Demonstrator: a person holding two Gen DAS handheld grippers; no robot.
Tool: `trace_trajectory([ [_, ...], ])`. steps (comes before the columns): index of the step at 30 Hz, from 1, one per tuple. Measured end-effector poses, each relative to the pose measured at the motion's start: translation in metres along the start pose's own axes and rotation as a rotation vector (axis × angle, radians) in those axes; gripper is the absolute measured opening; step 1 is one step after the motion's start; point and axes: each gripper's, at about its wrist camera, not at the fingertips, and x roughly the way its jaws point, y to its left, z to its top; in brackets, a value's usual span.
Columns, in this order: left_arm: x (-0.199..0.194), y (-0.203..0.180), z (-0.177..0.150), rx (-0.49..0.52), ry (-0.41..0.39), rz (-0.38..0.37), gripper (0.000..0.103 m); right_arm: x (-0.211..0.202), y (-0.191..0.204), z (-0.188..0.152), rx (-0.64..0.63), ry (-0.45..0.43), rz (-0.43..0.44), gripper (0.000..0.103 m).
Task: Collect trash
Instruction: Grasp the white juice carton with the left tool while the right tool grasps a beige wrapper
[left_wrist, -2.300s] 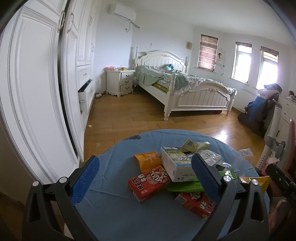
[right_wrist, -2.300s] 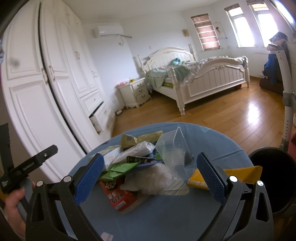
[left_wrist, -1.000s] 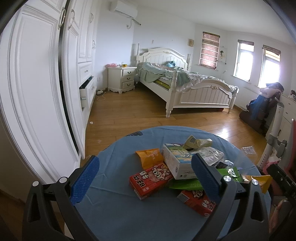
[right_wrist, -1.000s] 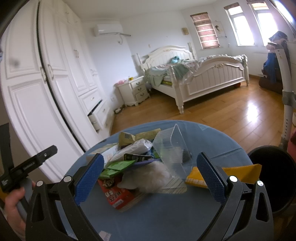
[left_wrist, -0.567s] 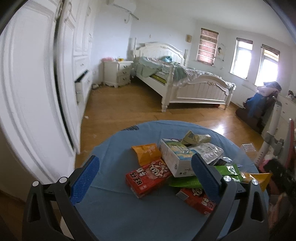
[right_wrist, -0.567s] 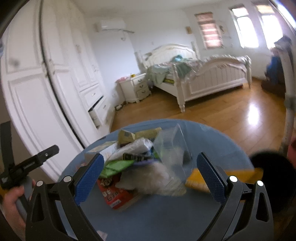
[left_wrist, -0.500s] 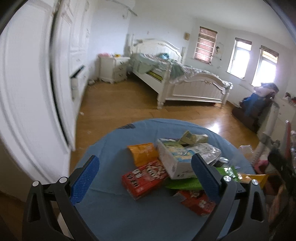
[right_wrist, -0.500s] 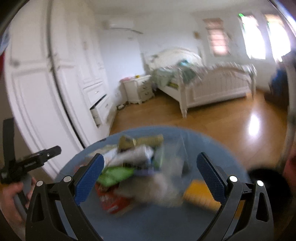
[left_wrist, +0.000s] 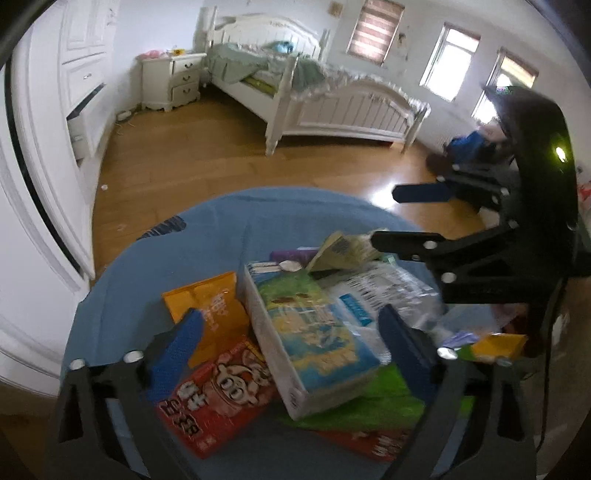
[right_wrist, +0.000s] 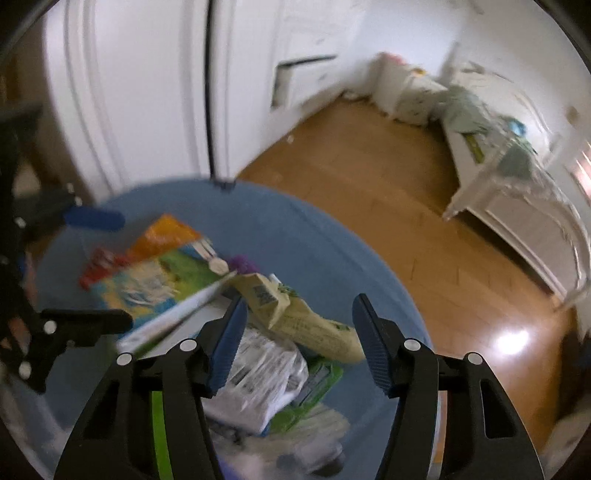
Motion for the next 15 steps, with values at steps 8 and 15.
trace_trajectory([
  [8,0.02,0.01,-0.003,-0.017,0.085,-0.084,0.065,0.045,0.02,0.028,-0.124,0.156,0.088,0.057],
  [15,0.021,0.017,-0.006,-0.022,0.08,-0.137,0.052,0.061,0.045,0.027,-0.142,0.241,0.099,0.027],
])
